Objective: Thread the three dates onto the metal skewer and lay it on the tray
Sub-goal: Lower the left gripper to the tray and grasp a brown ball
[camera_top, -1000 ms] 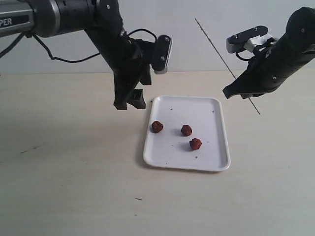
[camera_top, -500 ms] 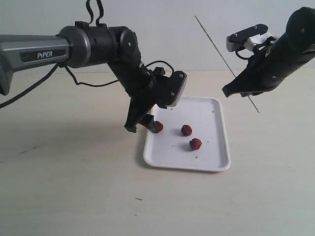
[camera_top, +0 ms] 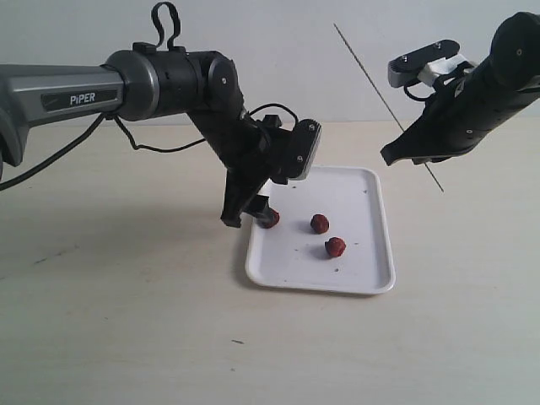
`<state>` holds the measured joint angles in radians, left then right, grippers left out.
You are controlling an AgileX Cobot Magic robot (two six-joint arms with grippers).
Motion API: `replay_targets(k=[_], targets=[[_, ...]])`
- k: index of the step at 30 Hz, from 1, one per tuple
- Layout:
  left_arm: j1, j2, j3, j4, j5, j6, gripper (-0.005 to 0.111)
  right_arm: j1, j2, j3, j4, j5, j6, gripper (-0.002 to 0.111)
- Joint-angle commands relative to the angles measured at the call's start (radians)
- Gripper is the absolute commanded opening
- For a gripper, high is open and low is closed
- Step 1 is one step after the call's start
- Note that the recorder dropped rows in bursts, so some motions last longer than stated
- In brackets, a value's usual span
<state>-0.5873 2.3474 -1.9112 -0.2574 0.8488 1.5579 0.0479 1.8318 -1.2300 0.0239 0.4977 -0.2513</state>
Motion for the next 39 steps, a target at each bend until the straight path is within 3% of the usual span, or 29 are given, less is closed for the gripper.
replay_targets(k=[1,24,30,39], targets=[[0.004,0.003,-0.008,-0.012,-0.006,-0.031,0.063,-0.001,0.001,-0.007,-0.001,-0.019,-0.01,0.0],[0.012,0.061,-0.008,0.032,-0.058,-0.052,0.063,-0.001,0.001,-0.007,0.003,-0.049,-0.01,0.0],[0.012,0.061,-0.008,0.032,-0.046,-0.052,0.052,-0.001,0.001,-0.007,0.003,-0.049,-0.01,0.0],[0.012,0.065,-0.008,0.032,-0.001,-0.052,0.051,-0.001,0.001,-0.007,0.003,-0.051,-0.01,0.0]])
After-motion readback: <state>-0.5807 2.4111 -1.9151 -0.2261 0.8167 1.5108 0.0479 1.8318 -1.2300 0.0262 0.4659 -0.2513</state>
